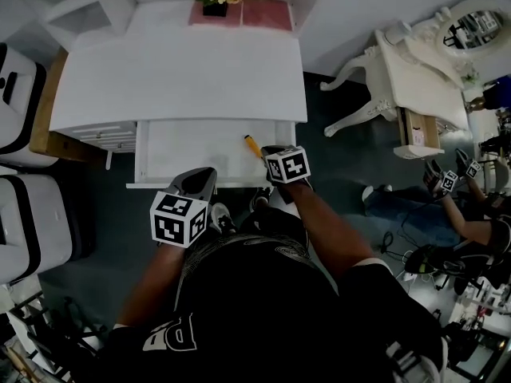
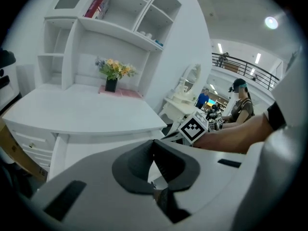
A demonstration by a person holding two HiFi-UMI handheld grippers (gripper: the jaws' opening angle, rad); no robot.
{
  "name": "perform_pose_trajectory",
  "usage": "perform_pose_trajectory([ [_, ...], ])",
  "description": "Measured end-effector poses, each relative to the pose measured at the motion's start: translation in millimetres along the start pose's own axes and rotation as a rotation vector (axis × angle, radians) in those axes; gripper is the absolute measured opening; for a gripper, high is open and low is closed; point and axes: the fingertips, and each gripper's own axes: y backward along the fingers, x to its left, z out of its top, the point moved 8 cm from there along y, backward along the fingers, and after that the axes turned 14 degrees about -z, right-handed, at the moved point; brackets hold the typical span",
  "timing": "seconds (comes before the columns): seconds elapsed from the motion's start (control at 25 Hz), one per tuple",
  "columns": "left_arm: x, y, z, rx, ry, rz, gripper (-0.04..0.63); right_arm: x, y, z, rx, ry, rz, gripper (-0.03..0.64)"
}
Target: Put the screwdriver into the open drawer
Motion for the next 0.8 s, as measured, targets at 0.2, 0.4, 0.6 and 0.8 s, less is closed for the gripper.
perform_pose_trajectory([
  [0.2,-12.1,2.4,3.3,-0.009,-0.033,-0.034,0.015,5.6,36.9,6.1,-0.109,-0.086,0.032,0.009],
  [0.4,-25.8,3.6,9.1,-0.022,-0.056,-0.065,0.015,13.5,82.7,17.3,-0.246,-0.160,0.099,0.009],
  [0.6,-37.5,3.0,19.8,-0.046,-0.080,-0.081,0.015,11.7,119.4,25.7,-0.355,-0.233,0.184,0.009],
  [0.8,-49.5,6.0,23.3,-0.077,-0.085,-0.069,0.015,7.5,147.4,25.3,-0.424,-0.225,0.227,0.008],
])
